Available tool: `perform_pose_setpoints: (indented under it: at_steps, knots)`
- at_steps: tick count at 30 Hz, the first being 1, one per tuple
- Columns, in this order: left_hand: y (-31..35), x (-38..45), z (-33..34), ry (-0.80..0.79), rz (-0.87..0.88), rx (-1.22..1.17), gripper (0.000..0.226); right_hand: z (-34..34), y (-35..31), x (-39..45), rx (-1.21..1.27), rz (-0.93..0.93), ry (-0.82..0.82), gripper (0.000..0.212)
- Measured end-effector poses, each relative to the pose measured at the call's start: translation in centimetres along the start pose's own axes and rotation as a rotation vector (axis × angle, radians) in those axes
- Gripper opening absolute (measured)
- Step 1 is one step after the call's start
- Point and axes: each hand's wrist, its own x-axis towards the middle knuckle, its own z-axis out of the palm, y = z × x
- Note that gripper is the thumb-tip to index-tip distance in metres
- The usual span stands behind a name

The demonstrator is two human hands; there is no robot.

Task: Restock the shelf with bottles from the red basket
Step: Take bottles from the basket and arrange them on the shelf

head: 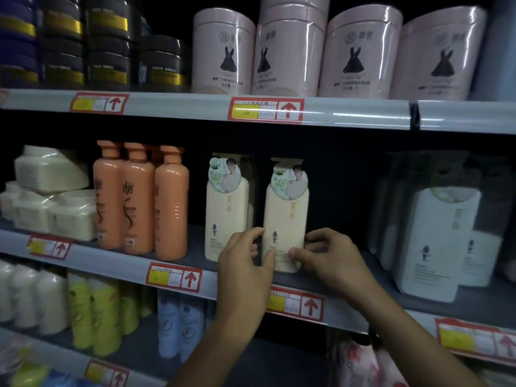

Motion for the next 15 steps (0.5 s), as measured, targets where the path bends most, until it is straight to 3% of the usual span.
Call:
perform_pose_setpoints:
  at_steps: [6, 15]
  knots:
    - [0.4, 1.3, 0.7, -0.075, -0.05, 0.063, 0.034, 0.6, -0.7, 0.4, -0.191, -0.039, 0.045, 0.034]
    - [1.0, 2.5, 3.1, -0.129, -0.07, 0.268, 0.029, 2.0, -0.2, 1.4, -0.168, -0.037, 0.122, 0.013]
